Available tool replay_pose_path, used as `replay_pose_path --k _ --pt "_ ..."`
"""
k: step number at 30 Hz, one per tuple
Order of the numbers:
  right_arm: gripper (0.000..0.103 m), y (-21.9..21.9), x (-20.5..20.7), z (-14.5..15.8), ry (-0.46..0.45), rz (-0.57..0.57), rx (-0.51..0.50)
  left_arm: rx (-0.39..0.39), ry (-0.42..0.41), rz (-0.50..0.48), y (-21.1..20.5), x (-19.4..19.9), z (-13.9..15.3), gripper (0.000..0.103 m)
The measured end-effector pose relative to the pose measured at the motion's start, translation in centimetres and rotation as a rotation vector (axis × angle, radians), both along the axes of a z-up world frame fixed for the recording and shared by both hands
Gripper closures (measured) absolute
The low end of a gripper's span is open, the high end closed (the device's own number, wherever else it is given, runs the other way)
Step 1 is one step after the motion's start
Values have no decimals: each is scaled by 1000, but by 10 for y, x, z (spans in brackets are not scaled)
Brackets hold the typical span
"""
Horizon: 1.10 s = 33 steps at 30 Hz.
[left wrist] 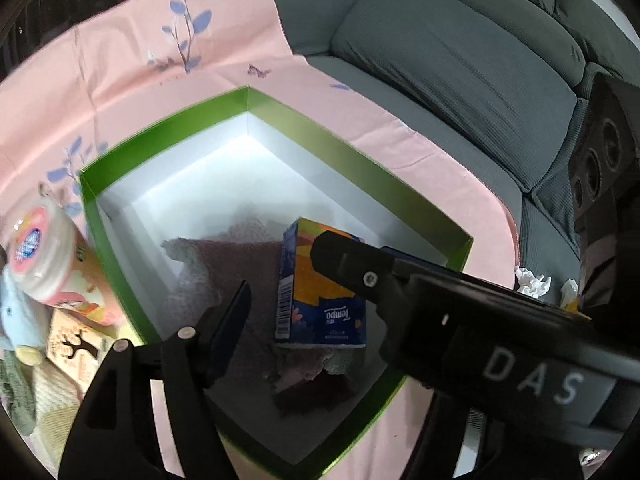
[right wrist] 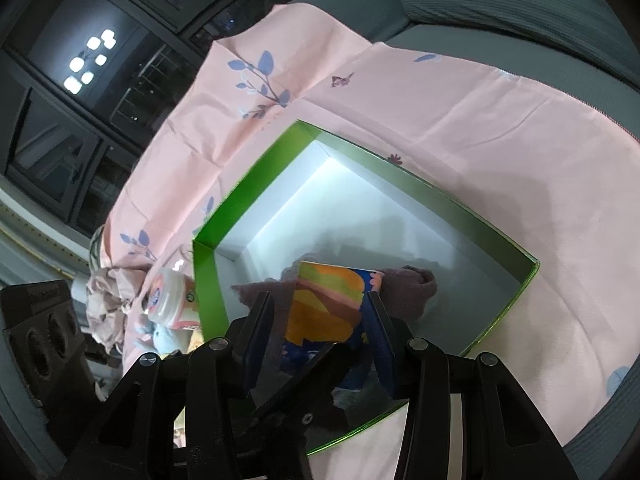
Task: Organize soft objects
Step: 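Lower the tissue pack into the box and open the right gripper, then move the right gripper back to the pile of soft items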
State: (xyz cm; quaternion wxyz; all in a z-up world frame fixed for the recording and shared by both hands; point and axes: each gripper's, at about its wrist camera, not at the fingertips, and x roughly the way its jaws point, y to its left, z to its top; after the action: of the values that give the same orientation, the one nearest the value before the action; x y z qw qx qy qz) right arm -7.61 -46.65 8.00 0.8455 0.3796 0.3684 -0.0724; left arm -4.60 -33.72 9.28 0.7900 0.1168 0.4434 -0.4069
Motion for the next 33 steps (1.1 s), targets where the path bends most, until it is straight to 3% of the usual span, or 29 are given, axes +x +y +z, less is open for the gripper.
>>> replay_pose_path --k 9,11,12,15,20,27,33 --pt "55 10 -10 21 -57 -5 -54 -41 -86 44 28 -8 23 22" --pt "36 12 -13 27 -57 -27 -84 -66 -117 61 36 -14 31 22" --pt "32 13 -14 30 -64 -39 -94 -91 -131 66 44 -17 38 21" --pt "26 15 -22 40 -116 -46 -110 -147 -149 73 63 -24 53 12" --pt "8 23 -33 57 -181 -63 -148 -227 -181 108 94 -34 74 3" --pt "1 51 -30 76 -242 15 -187 -294 -222 171 147 -47 88 1" --pt "1 83 -16 86 -269 101 -233 -313 -213 323 194 -39 84 1"
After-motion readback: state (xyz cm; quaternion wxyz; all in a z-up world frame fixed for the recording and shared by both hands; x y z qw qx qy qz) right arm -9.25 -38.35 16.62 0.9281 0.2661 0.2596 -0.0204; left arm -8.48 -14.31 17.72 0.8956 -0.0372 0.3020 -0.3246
